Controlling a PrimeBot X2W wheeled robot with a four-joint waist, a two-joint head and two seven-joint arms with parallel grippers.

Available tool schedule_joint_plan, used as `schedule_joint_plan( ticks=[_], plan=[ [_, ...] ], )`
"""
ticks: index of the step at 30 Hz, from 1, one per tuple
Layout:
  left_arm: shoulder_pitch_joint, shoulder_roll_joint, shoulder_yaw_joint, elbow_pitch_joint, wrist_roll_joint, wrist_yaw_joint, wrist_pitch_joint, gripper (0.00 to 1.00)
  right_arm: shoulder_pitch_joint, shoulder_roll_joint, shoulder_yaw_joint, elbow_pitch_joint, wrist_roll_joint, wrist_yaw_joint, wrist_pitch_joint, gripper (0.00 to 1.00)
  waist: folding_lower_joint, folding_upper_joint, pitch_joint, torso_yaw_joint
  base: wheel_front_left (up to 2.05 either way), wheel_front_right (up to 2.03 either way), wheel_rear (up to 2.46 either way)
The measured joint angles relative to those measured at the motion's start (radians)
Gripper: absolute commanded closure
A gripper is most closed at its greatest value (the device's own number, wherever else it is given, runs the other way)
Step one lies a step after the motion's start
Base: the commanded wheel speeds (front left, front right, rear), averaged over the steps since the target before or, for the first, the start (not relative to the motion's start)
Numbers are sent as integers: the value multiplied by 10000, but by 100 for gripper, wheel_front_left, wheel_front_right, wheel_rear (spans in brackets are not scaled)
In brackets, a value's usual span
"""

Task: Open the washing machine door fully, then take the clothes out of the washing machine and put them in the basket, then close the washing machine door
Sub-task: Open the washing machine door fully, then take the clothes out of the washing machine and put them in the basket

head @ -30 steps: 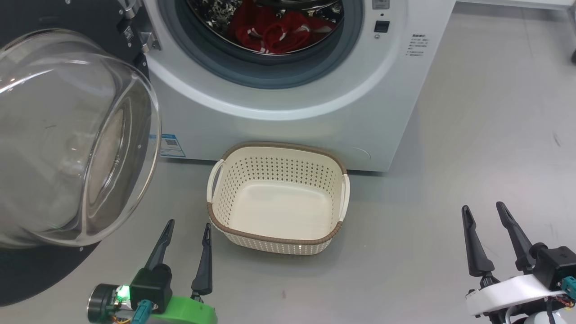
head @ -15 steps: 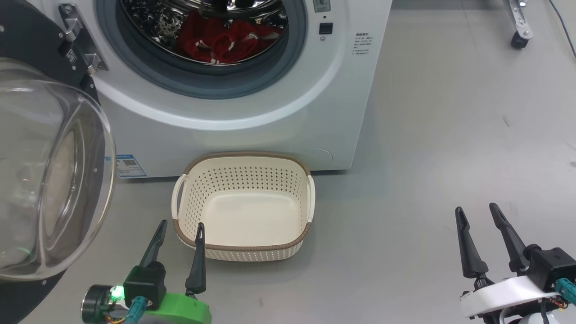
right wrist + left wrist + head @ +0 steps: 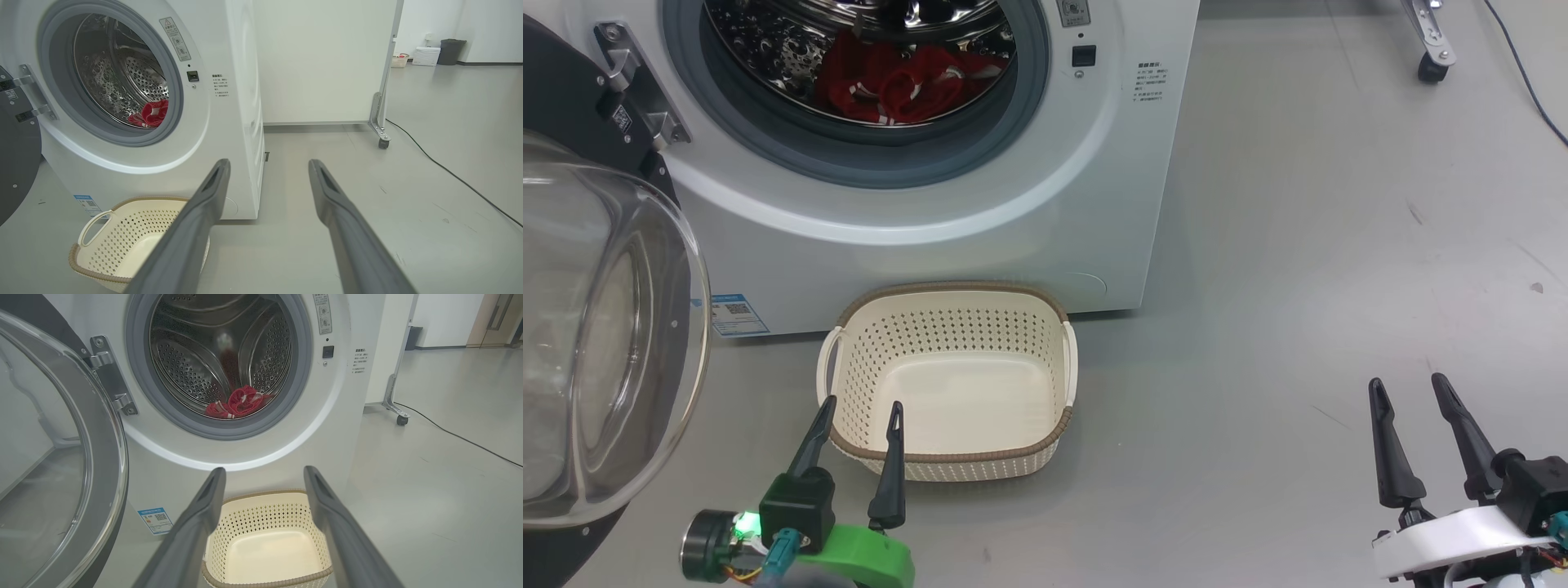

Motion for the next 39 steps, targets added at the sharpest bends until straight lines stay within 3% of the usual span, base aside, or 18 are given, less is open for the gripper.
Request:
schedule_joint_plan(
  ticks=[26,39],
  plan=[
    [-92,0,0,184,-4,6,94,0,16,56,-69,-115,0,0,0,0,0,0,-78,87,1,-1,0],
    [-122,-2,29,155,-33,6,81,0,51,54,-81,-144,0,0,0,0,0,0,-92,139,23,-62,39]
  ],
)
